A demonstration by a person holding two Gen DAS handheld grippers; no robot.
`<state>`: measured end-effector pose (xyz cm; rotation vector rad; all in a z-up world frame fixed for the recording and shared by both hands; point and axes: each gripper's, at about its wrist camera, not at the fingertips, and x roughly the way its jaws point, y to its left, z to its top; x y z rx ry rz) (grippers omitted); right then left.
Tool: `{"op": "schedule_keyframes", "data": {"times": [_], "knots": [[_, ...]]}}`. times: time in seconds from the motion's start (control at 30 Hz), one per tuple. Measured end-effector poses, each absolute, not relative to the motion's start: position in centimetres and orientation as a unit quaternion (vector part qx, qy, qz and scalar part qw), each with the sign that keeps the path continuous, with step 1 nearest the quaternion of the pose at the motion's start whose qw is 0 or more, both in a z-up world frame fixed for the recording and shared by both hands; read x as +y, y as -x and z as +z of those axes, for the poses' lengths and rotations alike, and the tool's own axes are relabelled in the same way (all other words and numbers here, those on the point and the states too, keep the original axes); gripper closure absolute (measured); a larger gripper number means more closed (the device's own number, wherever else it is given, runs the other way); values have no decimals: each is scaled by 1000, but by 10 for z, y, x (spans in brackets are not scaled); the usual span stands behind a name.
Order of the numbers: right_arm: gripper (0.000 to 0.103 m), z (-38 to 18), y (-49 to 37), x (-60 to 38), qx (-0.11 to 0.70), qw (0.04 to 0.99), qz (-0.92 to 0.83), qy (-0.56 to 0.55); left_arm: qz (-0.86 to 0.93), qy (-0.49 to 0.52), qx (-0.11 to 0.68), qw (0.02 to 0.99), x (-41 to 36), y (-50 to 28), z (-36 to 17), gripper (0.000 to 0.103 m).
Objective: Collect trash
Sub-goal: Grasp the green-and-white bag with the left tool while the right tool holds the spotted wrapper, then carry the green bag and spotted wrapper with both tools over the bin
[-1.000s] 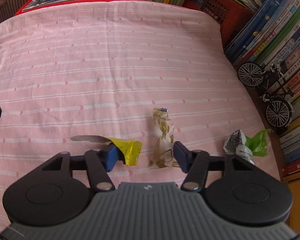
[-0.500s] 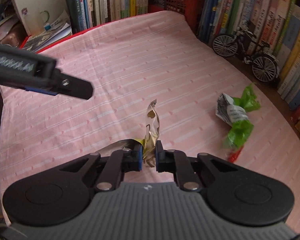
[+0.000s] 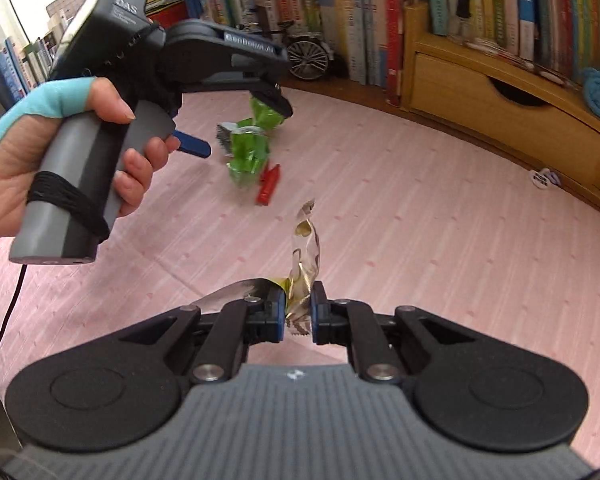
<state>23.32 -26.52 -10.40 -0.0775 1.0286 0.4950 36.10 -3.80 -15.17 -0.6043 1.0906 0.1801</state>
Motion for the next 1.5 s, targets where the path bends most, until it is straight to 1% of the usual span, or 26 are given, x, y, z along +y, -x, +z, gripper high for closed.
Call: {"op": "schedule_keyframes", "data": {"times": [0.03, 0.07, 0.1, 0.13, 0.33, 0.63, 0.87, 1.13, 1.5], "knots": [[87, -104, -233, -271, 486, 843, 227, 31, 86, 289, 511, 805, -39, -362, -156, 32], [87, -104, -233, -276, 486, 846, 220, 27, 88, 286, 490, 819, -39, -357, -154, 38], [87, -104, -233, -279, 485, 847, 215, 22, 79, 282, 489, 821, -40, -357, -154, 57], [87, -104, -233, -283, 485, 849, 211, 18, 71, 284, 494, 819, -39, -357, -154, 57], [86, -107, -237, -289, 483, 852, 202, 7, 84, 272, 457, 842, -17, -345, -129, 58], [86, -114, -252, -279, 487, 848, 208, -9, 88, 233, 456, 855, 6, -316, -109, 58], [86, -100, -251, -263, 473, 852, 227, 0, 82, 229, 454, 857, 11, -271, -95, 58], [86, -73, -217, -245, 453, 860, 236, 12, 74, 228, 441, 865, 14, -204, -62, 58], [86, -34, -127, -219, 434, 867, 243, 29, 78, 228, 425, 872, 32, -66, -22, 58]]}}
